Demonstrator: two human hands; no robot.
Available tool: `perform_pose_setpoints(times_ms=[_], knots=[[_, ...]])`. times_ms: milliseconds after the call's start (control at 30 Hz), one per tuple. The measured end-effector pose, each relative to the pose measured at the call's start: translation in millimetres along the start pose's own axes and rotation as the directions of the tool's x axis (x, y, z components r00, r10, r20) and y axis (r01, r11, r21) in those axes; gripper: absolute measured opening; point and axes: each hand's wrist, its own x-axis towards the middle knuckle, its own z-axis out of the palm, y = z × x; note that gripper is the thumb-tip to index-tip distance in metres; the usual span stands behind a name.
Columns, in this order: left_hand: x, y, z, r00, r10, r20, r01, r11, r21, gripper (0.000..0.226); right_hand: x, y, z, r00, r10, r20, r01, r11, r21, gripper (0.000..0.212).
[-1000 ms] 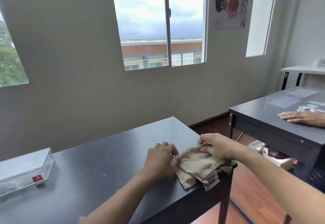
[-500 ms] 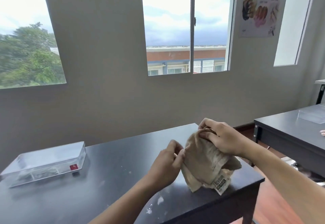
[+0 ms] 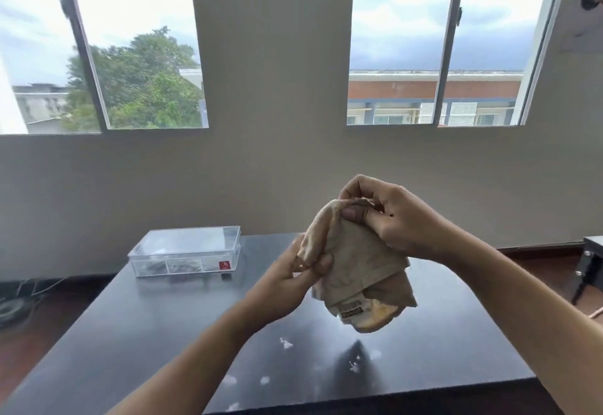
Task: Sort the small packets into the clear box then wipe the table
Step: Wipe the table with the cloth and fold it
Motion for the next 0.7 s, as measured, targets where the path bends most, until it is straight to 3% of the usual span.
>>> perform_pose_setpoints(times_ms=[133, 233, 300, 400, 500, 600, 700], knots=[[-27, -5, -42, 0.993, -0.080, -0.090, 0.079, 0.997, -0.020, 0.019, 18, -8, 29, 1.000, 0.014, 0.008, -0.014, 0.995, 0.096, 0.001], [-46, -9, -67, 0.986, -0.125, -0.112, 0.124, 0.992, -0.014, 0.018, 24, 0, 53, 0.993, 0.115, 0.034, -0.118, 0.984, 0.131, 0.003], [-56, -17, -81, 0.976, -0.174, -0.127, 0.178, 0.984, 0.016, 0.018, 24, 10, 69, 0.979, 0.184, 0.086, -0.186, 0.982, 0.019, 0.010], [-69, -34, -100, 0.972, -0.217, -0.093, 0.233, 0.942, 0.243, 0.025, 15, 20, 97, 0.974, 0.104, 0.200, -0.045, 0.959, -0.281, 0.040], [-84, -49, -117, 0.966, -0.239, -0.095, 0.256, 0.862, 0.437, 0.031, 1, 24, 131, 0.896, 0.052, 0.441, 0.090, 0.952, -0.293, 0.056], [-104, -62, -139, 0.962, -0.212, -0.171, 0.272, 0.770, 0.577, 0.032, -16, 33, 167, 0.818, 0.040, 0.575, 0.139, 0.954, -0.264, 0.054], [-126, -70, -167, 0.947, -0.213, -0.241, 0.319, 0.724, 0.612, 0.039, -33, 29, 186, 0.840, 0.025, 0.542, 0.161, 0.943, -0.293, 0.048]])
